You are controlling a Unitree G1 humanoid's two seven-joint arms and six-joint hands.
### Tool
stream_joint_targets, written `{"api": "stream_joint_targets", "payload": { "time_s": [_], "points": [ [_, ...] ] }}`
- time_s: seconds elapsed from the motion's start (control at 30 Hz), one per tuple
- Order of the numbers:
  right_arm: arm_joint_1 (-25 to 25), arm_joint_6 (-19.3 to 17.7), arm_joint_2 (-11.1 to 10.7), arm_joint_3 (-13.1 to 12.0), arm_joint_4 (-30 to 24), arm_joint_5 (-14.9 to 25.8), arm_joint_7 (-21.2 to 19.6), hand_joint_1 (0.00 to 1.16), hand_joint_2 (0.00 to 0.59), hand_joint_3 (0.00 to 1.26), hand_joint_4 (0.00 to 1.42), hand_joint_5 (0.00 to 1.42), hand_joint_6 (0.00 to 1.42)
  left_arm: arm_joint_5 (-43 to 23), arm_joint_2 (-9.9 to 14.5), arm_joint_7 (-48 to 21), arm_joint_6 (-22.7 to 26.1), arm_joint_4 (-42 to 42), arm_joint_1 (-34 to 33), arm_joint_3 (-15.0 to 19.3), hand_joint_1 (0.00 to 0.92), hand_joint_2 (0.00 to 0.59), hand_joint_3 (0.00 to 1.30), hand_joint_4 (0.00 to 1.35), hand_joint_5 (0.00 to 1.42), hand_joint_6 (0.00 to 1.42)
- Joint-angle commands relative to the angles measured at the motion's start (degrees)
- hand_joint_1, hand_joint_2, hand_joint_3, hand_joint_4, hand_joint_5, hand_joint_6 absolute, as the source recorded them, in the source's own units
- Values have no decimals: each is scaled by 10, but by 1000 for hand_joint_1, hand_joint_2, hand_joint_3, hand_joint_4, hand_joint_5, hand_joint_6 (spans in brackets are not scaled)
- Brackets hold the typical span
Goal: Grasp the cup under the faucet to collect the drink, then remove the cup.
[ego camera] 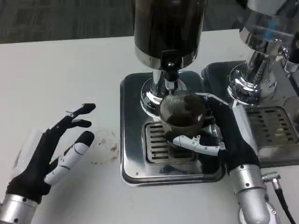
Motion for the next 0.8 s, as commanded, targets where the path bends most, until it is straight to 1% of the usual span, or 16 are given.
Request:
{"api": "stream_joint_targets", "payload": {
  "time_s": [0.03, 0.47, 0.67, 0.8],
  "points": [
    [6, 0, 5, -9, -32, -1, -19, 1011, 110, 665, 737, 637, 636, -6, -1, -2, 0, 10, -12, -6, 0, 205, 267, 214, 349, 258],
    [26, 18, 6, -15, -70, -4, -27, 1011, 110, 674, 753, 660, 653, -9, 2, -7, -6, 29, -30, -15, 0, 205, 269, 225, 360, 259],
    [52, 23, 6, -19, -107, -5, -29, 1011, 110, 682, 771, 664, 677, -9, 1, -10, -11, 32, -34, -19, 0, 205, 275, 227, 364, 259],
    [70, 33, 4, -14, -138, -11, -21, 1011, 110, 687, 773, 664, 679, -11, 0, -11, -16, 33, -33, -19, 0, 205, 279, 228, 365, 259]
  ]
}}
